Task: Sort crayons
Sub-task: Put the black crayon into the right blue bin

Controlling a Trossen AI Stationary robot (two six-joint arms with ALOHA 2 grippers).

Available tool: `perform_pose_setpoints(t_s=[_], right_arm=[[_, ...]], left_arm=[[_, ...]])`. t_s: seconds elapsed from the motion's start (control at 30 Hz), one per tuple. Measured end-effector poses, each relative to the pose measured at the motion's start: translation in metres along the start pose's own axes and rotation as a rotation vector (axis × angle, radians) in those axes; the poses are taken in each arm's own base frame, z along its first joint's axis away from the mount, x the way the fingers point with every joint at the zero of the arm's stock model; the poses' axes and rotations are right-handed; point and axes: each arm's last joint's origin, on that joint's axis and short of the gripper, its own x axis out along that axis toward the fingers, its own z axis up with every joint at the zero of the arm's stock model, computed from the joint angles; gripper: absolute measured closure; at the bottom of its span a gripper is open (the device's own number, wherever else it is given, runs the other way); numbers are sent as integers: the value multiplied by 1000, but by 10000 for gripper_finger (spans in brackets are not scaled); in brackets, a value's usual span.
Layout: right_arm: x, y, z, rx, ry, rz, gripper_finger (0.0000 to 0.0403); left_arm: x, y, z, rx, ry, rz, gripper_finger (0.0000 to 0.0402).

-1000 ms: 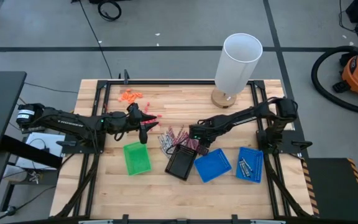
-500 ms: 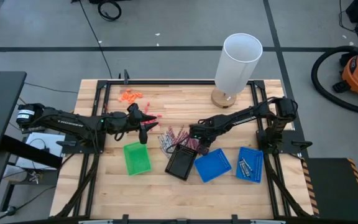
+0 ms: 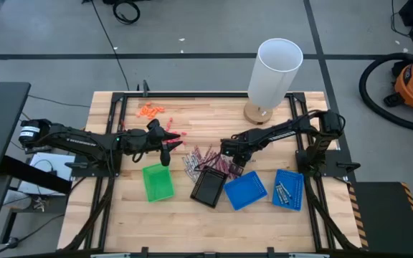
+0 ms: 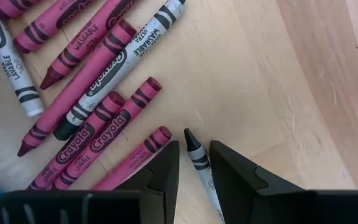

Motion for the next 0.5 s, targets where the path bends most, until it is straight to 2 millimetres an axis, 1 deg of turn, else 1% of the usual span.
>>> perform_pose_setpoints(t_s=[0.1, 0.2, 0.3, 0.5], right_arm=[[0, -3, 1, -32, 11, 21, 303], [1, -8, 2, -43, 22, 37, 312], [1, -11, 3, -44, 27, 44, 331], [1, -11, 3, -57, 29, 43, 375]], left_arm=[[0, 0, 0, 1, 0, 0, 253], [0, 0, 0, 2, 1, 0, 253], [0, 0, 0, 5, 2, 0, 253], [0, 0, 0, 5, 2, 0, 253]])
